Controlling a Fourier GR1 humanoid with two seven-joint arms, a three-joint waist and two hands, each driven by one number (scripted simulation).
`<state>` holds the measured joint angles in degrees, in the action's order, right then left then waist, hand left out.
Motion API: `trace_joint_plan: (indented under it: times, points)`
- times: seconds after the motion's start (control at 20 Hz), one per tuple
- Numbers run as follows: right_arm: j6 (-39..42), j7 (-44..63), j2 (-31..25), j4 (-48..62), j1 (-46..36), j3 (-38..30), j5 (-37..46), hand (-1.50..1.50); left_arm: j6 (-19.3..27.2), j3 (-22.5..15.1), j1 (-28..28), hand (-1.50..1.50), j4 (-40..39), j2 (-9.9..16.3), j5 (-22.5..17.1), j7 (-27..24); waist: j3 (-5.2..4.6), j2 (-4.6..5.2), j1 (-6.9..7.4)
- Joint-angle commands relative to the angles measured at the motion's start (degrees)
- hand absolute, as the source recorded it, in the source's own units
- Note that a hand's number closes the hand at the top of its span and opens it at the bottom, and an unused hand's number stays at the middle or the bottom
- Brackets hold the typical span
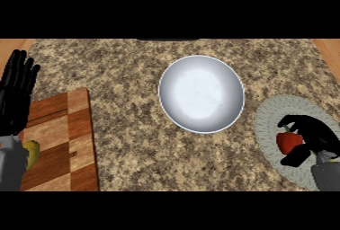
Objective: Pick the bell pepper from the placemat and place it in the bowl
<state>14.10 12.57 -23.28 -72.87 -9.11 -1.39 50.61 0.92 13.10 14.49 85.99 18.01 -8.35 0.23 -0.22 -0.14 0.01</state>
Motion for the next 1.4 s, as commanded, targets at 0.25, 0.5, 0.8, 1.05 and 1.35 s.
trace_joint_plan:
  times: [0.25, 0.5, 0.8, 1.05, 1.35]
  points:
    - [-2.29, 0.2, 1.98, -5.01, 1.36, 1.17, 4.01, 1.5, 1.45, -1.27, -2.99, 0.0, 3.66, -3.08, 1.83, -0.15, 0.21, 0.06, -0.08]
    - [2.54, -27.75, -16.58, 12.46, -9.91, -2.29, 0.31, 1.5, -0.88, -1.3, 1.42, 0.0, 1.21, -1.81, 0.11, 0.06, 0.54, 1.25, 3.26]
    - [0.92, -47.43, -26.51, 21.45, -15.72, -3.21, -0.07, 1.5, -1.49, -2.44, 2.26, 0.0, 0.87, -2.11, 0.43, -0.06, 0.75, 1.99, 4.82]
    - [-4.17, -55.34, -30.37, 32.07, -23.78, -8.04, -1.2, 1.5, -1.02, -2.52, 3.11, 0.0, 0.74, -2.34, 0.61, 0.13, 0.69, 1.86, 5.05]
    - [3.19, -67.95, -32.21, 39.81, -34.16, -9.92, -5.51, 1.5, -0.49, -2.65, 2.66, 0.0, 0.22, -2.65, 1.04, 0.64, 0.46, 1.32, 4.5]
